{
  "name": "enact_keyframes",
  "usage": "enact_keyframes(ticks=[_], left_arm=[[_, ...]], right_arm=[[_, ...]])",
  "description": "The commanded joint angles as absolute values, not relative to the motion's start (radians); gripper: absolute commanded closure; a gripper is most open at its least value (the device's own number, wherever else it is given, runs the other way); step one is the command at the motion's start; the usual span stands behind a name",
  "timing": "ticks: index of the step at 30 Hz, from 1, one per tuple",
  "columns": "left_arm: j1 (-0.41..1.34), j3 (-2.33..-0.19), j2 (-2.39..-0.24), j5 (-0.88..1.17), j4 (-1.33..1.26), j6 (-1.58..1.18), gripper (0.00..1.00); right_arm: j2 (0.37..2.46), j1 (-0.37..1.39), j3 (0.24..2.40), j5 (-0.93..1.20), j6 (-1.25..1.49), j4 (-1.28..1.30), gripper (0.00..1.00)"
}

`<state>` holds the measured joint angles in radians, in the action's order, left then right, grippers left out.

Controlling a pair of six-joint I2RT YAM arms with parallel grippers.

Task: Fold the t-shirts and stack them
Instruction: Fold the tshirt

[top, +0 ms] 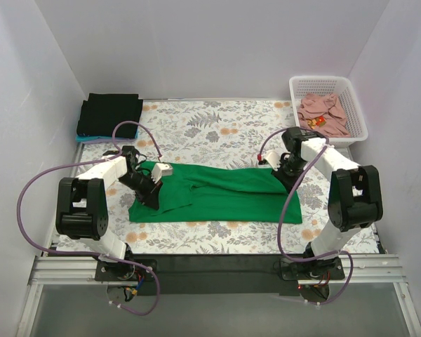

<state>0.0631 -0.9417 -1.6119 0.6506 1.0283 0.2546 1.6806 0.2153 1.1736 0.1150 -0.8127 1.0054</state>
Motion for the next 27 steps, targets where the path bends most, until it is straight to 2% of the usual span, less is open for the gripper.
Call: enact_keyframes(ticks=[1, 7, 12, 13, 14, 16, 17, 21, 23, 24, 27], left_arm=[[0.069, -0.948, -1.6, 0.653, 1.037, 0.273, 1.0], [0.069, -0.957, -1.608, 0.666, 1.06, 0.285, 1.0], [0.069, -0.979, -1.612, 0.676, 1.083, 0.295, 1.0], [0.069, -0.986, -1.602, 0.692, 1.092, 0.293, 1.0], [0.066, -1.011, -1.594, 0.725, 1.098, 0.285, 1.0], [0.052, -1.06, -1.577, 0.777, 1.12, 0.267, 0.91], [0.046, -1.118, -1.572, 0.823, 1.117, 0.253, 0.81], [0.023, -1.227, -1.571, 0.83, 1.008, 0.073, 0.67], [0.017, -1.246, -1.589, 0.802, 0.898, 0.008, 0.64], [0.011, -1.25, -1.598, 0.769, 0.861, -0.027, 0.57], [0.009, -1.252, -1.65, 0.669, 0.727, -0.135, 0.55]], right_arm=[[1.649, 0.207, 1.132, 0.132, -0.834, 1.052, 0.99], [1.673, 0.209, 1.071, 0.121, -0.833, 0.986, 0.99], [1.713, 0.207, 1.13, 0.11, -0.806, 0.98, 0.97], [1.72, 0.207, 1.155, 0.113, -0.802, 0.994, 0.88], [1.714, 0.209, 1.195, 0.118, -0.802, 1.002, 0.72], [1.697, 0.207, 1.245, 0.143, -0.795, 1.014, 0.61], [1.681, 0.206, 1.271, 0.152, -0.79, 1.014, 0.57], [1.693, 0.164, 1.432, 0.181, -0.732, 1.003, 0.59], [1.726, 0.152, 1.456, 0.169, -0.684, 0.958, 0.61], [1.738, 0.146, 1.462, 0.151, -0.675, 0.944, 0.62], [1.784, 0.147, 1.459, 0.126, -0.631, 0.892, 0.61]])
